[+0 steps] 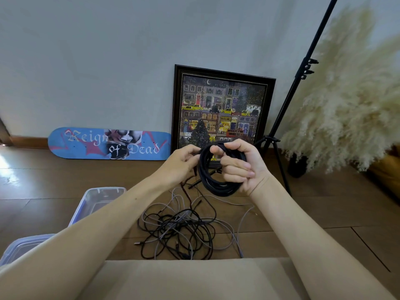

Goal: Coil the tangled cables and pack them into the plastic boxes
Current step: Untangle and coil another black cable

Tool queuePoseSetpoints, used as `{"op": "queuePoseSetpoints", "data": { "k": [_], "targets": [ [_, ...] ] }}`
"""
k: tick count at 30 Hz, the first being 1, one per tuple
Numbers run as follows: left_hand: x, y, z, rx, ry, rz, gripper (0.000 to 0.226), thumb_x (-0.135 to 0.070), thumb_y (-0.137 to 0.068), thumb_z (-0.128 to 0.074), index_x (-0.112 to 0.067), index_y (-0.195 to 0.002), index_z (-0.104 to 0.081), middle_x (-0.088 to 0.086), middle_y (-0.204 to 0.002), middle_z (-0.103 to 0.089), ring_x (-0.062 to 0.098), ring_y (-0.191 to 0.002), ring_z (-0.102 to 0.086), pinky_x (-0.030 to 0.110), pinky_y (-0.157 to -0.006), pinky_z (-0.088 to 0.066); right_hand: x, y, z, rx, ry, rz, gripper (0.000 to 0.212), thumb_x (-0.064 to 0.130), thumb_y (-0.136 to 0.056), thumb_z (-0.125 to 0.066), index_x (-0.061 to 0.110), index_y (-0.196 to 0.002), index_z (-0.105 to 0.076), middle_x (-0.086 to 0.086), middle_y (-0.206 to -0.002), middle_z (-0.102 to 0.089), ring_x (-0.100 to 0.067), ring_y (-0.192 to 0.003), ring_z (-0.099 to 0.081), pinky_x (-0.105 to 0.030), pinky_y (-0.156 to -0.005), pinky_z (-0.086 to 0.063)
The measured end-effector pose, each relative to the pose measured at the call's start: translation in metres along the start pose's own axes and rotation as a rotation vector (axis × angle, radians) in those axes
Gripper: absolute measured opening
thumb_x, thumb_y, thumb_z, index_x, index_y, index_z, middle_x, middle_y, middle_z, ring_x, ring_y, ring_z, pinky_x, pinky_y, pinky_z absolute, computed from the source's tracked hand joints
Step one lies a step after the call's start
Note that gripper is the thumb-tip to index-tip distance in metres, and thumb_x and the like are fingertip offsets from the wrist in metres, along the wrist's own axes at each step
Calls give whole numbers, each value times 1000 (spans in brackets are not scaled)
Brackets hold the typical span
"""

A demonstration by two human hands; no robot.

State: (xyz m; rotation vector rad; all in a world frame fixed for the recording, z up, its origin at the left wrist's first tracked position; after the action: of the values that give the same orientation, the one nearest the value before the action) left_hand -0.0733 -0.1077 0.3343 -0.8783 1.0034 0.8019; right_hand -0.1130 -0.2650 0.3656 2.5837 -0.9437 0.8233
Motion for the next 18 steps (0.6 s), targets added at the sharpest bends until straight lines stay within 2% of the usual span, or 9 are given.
{"op": "queuePoseSetpoints", "data": {
  "k": [2,4,7,9,12,15,18],
  "targets": [
    [-1,0,-3,-55,-26,6,16,-19,-99,-46,-21,-91,-61,17,-82,-63,20,-72,-57,23,-63,-47,-1,-1,-1,6,-30,44,30,6,-89,-49,-14,-108,-59,-10,-40,-53,-13,-29,-31,-24,-34,-33],
    [-3,1,-7,-86,-49,23,24,-20,-101,-41,-15,-86,-59,8,-68,-59,10,-55,-54,18,-49,-43,-2,-3,-3,19,-55,86,31,5,-88,-49,-15,-109,-59,-10,-40,-53,-13,-29,-32,-24,-34,-34],
    [-3,6,-14,-66,-41,117,39,-33,-102,-32,-10,-79,-54,-3,-47,-50,11,-34,-41,24,-41,-38,-4,-5,-2,21,-14,156,30,5,-84,-55,-12,-107,-62,-6,-37,-49,-15,-24,-39,-23,-32,-33],
    [-3,10,-18,-29,-91,145,42,-40,-102,-28,-17,-78,-53,1,-49,-54,14,-33,-39,22,-40,-36,-4,-5,-4,6,-8,216,30,5,-81,-59,-10,-106,-64,-3,-35,-46,-13,-24,-42,-22,-31,-31],
    [-5,13,-24,15,-108,167,30,-31,-104,-27,-18,-91,-51,5,-56,-58,10,-37,-43,19,-43,-37,-1,-6,-9,-151,-12,391,34,12,-83,-50,-4,-109,-65,4,-33,-38,-7,-22,-33,-19,-29,-26],
    [-2,17,-36,77,55,243,18,-23,-104,-31,-20,-112,-47,3,-65,-60,9,-43,-51,16,-45,-40,0,-7,-13,-233,-11,511,47,20,-88,-42,1,-129,-55,5,-37,-34,-7,-25,-29,-18,-32,-27],
    [7,16,-39,149,3,248,28,-12,-103,-33,-22,-128,-40,4,-69,-61,12,-55,-57,24,-62,-47,1,-9,-16,-307,54,582,59,23,-86,-47,10,-143,-42,3,-44,-37,-9,-33,-31,-21,-40,-34]
  ]
}}
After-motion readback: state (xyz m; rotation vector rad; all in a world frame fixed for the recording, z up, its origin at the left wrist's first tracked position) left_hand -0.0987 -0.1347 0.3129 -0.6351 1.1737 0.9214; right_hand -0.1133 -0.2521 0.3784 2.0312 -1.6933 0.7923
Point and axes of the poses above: each hand's wrist, its own y-axis away from the middle knuckle, its own z-axis out of the back of the hand, x = y × z, the point moved 2 cm from there along -y, towards the middle knuckle
